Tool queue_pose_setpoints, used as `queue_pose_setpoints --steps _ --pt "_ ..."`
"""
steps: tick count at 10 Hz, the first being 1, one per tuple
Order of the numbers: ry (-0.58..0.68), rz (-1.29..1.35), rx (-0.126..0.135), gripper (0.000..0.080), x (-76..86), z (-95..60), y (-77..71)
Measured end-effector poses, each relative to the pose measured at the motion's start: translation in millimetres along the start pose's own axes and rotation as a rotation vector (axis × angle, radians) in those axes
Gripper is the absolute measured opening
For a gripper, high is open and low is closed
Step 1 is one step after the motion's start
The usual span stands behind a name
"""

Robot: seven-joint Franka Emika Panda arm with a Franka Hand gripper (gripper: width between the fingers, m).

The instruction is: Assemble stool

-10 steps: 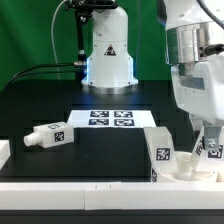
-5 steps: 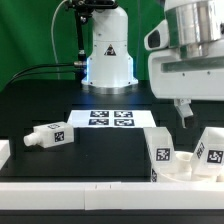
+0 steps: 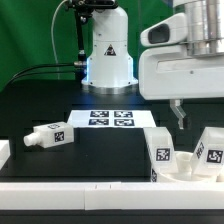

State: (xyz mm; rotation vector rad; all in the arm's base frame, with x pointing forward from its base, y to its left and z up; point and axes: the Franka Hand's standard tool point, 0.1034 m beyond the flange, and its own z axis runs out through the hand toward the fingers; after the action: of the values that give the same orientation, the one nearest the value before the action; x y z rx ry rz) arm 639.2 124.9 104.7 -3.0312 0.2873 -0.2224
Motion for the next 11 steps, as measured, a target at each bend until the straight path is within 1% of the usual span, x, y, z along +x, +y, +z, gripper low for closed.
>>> queue_pose_setpoints --steps 1,2,3,4,5,6,7,8,9,11 --pt "-0.022 -0.197 -0.004 0.0648 -1.6 -1.0 -3.4" --pt "-0.061 -0.332 0.0 0.0648 -3.4 -1.6 -1.3" --pt "-0.042 -0.38 -0.002 0.0649 1.3 -3.4 10.2" --pt "-0.045 -0.426 -0.014 0.0649 0.6 -1.9 11.1" --pt "-0.046 -0.49 -0.015 0.0649 0.5 -1.7 11.3" --pt "-0.074 -0.657 -0.032 0.0648 2.0 0.1 14.0" --pt "-0.116 -0.868 -0.06 0.0649 13.3 4.0 10.3" --pt "-0.167 -0.981 -0.08 0.0649 14.3 9.2 1.9" --pt "-0.188 -1.1 -0.088 0.0648 17.2 10.9 -9.4" --pt "-0.177 -1.193 -0.092 0.0648 22.6 10.3 1.7"
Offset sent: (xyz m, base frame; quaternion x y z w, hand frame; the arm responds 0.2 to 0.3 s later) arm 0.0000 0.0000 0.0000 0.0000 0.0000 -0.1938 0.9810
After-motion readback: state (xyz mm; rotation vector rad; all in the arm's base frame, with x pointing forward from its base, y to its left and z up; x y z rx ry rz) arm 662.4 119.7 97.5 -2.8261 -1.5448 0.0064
